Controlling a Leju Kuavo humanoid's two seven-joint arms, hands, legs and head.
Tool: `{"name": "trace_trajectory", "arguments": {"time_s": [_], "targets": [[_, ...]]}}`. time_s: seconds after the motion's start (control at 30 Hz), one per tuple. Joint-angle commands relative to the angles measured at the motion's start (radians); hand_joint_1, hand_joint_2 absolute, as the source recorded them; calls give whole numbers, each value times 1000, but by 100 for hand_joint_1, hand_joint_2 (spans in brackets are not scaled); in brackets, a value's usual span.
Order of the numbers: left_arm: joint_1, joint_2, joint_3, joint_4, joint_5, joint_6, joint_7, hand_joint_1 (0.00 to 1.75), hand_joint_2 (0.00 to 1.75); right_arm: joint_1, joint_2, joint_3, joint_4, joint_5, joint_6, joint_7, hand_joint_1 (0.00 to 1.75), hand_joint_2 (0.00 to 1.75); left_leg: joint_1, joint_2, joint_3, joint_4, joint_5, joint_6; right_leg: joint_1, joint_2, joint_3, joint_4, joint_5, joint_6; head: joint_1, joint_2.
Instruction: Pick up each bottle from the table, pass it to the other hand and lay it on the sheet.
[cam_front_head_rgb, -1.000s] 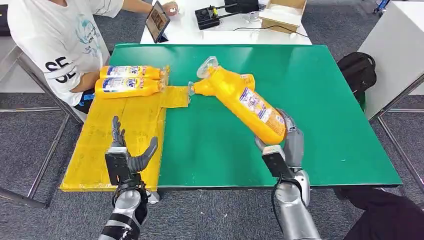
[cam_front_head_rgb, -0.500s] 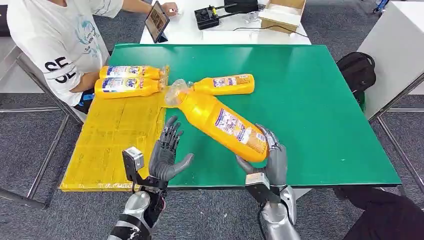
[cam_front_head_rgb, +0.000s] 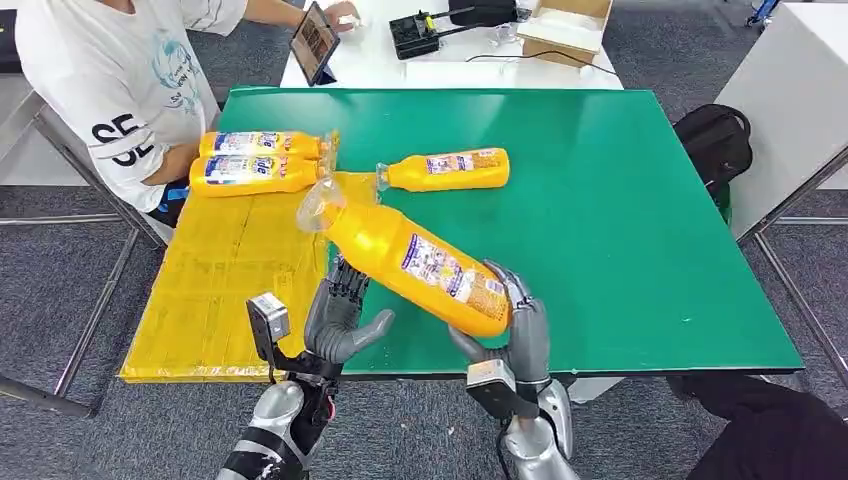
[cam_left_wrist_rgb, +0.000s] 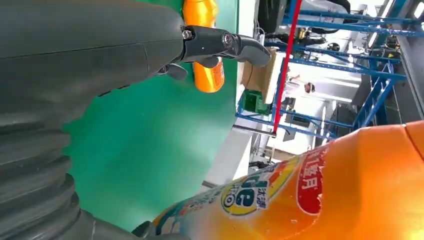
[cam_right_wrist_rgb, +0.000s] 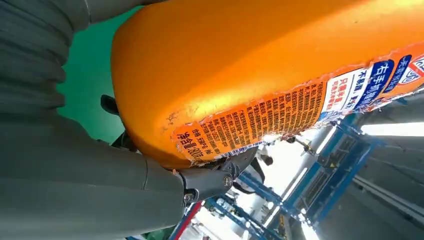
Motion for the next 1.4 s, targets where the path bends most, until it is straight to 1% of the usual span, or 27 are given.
{"name": "trace_trajectory", "arguments": {"time_s": [0.03, 0.07, 0.1, 0.17, 0.2, 0.27, 0.3, 0.43, 0.53, 0.57, 0.63, 0.67, 0.7, 0.73, 0.77, 0.83, 0.87, 0.93, 0.97, 1.07, 1.17, 1.2, 1.27, 1.3, 1.4], "targets": [[-20, -15, -9, 48, 4, -2, 0, 0, 175, -22, -13, 10, 61, -8, -4, -34, 175, 175, 0, 1, 4, -1, -1, 1, 0, -1, 4, -1, -1, -2, 0, 0], [-20, -15, -9, 48, 4, -2, 0, 0, 175, -22, -13, 10, 61, -8, -4, -34, 175, 175, 0, 0, 2, -1, 0, 1, 0, 0, 2, -1, 0, -2, 0, 0], [-20, -15, -9, 48, 4, -2, 0, 0, 175, -22, -13, 10, 61, -8, -4, -34, 175, 175, 0, 1, 4, -1, -2, 1, 1, 0, 4, -1, -1, -3, 0, 0], [-20, -15, -9, 48, 4, -2, 0, 0, 175, -22, -13, 10, 61, -8, -4, -34, 175, 175, 0, 0, 2, -1, -1, 1, 0, -1, 2, -1, 0, -2, 0, 0], [-20, -15, -9, 48, 4, -2, 0, 0, 175, -22, -13, 10, 61, -8, -4, -34, 175, 175, 0, 1, 4, -1, -1, 1, 1, -1, 4, -1, -1, -3, 0, 0], [-20, -15, -10, 47, 4, -4, 1, 0, 175, -23, -12, 6, 64, -9, -4, -34, 175, 175, 0, 0, 2, -1, 0, 1, 0, -1, 2, -1, 0, -2, 0, 0], [-19, -15, -12, 47, 5, -8, 1, 0, 175, -24, -10, 0, 71, -8, -1, -34, 175, 175, 0, 1, 5, -1, -2, 1, 1, -1, 5, -1, -1, -3, 0, 0], [-24, -18, -19, 60, 4, -18, 1, 0, 175, -43, 7, -21, 144, 40, 29, -34, 175, 175, 0, 0, 3, -1, -1, 1, 1, 0, 4, -1, -1, -2, 0, 0], [-29, -22, -32, 68, 5, -34, 1, 0, 175, -65, 23, -17, 221, 69, 27, -34, 175, 175, 0, 1, 4, -1, -1, 1, 1, 0, 4, -1, 0, -2, 0, 0], [-30, -23, -36, 68, 6, -37, 2, 0, 175, -73, 26, -12, 248, 78, 17, -34, 175, 175, 0, 2, 6, -1, -2, 1, 1, 0, 6, -2, -1, -3, 0, 0], [-31, -23, -44, 69, 7, -45, 2, 0, 175, -84, 33, -10, 279, 78, 3, -34, 175, 175, 0, 1, 4, -1, -1, 1, 1, 0, 4, -1, 0, -2, 0, 0], [-32, -22, -48, 70, 9, -49, 5, 0, 175, -92, 35, -12, 298, 77, -2, -34, 175, 175, 0, 2, 6, -1, -2, 1, 1, 0, 6, -2, -1, -3, 0, 0], [-29, -23, -70, 74, 21, -98, 17, 0, 175, -106, 41, -15, 344, 97, -9, -28, 175, 175, 0, 1, 4, -1, -1, 1, 1, 0, 4, -1, -1, -2, 0, 0], [-24, -23, -89, 73, 21, -96, 18, 0, 175, -110, 47, -19, 364, 100, -22, -34, 175, 175, 0, 1, 3, -1, -1, 1, 1, 0, 3, -1, 0, -2, 0, 0], [-22, -23, -105, 76, 25, -90, 16, 0, 175, -117, 52, -19, 382, 96, -38, -34, 175, 175, 0, 1, 6, -1, -2, 1, 1, 0, 6, -2, -1, -3, 0, 0], [-21, -23, -111, 80, 30, -86, 15, 0, 175, -116, 50, -19, 395, 93, -42, -34, 175, 175, 0, 1, 3, -1, -1, 1, 0, 0, 3, -1, -1, -2, 0, 0], [-22, -23, -112, 83, 34, -88, 15, 0, 175, -123, 49, -20, 407, 93, -39, -34, 175, 175, 0, 1, 6, -1, -2, 1, 1, 0, 6, -2, -1, -3, 0, 0], [-27, -23, -115, 93, 39, -90, 14, 0, 175, -136, 52, -19, 445, 107, -45, -34, 175, 175, 0, 1, 3, -1, -1, 1, 1, 0, 4, -1, -1, -2, 0, 0], [-29, -23, -118, 96, 43, -96, 15, 0, 175, -139, 54, -14, 459, 115, -48, -34, 175, 175, 0, 1, 6, -1, -2, 1, 1, 0, 7, -2, -1, -3, 0, 0], [-34, -23, -125, 103, 46, -99, 16, 0, 175, -146, 62, 2, 500, 139, -54, -34, 175, 175, 0, 1, 5, -1, -1, 1, 1, 0, 5, -1, -1, -2, 0, 0], [-34, -23, -125, 103, 46, -99, 16, 0, 175, -146, 62, 2, 500, 139, -54, -34, 175, 175, 0, 1, 10, -2, -3, 2, 2, -1, 10, -2, -3, -5, 0, 0], [-36, -23, -127, 105, 48, -100, 17, 0, 175, -149, 67, 9, 512, 149, -63, -34, 175, 175, 0, 0, 4, -1, -1, 1, 1, -1, 4, -1, -1, -2, 0, 0], [-41, -23, -132, 113, 50, -94, 18, 0, 175, -160, 76, 24, 551, 168, -68, -34, 175, 175, 0, 1, 7, -1, -3, 2, 1, -1, 8, -2, -2, -4, 0, 0], [-46, -23, -135, 119, 54, -93, 20, 0, 175, -162, 84, 36, 569, 181, -78, -34, 175, 175, 0, 0, 5, -1, -2, 1, 1, -1, 5, -1, -1, -3, 0, 0], [-60, -23, -147, 143, 51, -74, 22, 0, 175, -174, 99, 67, 615, 208, -103, -34, 175, 175, 0, 2, 7, -1, -3, 1, 1, 1, 7, -1, -2, -4, 0, 0]]}}
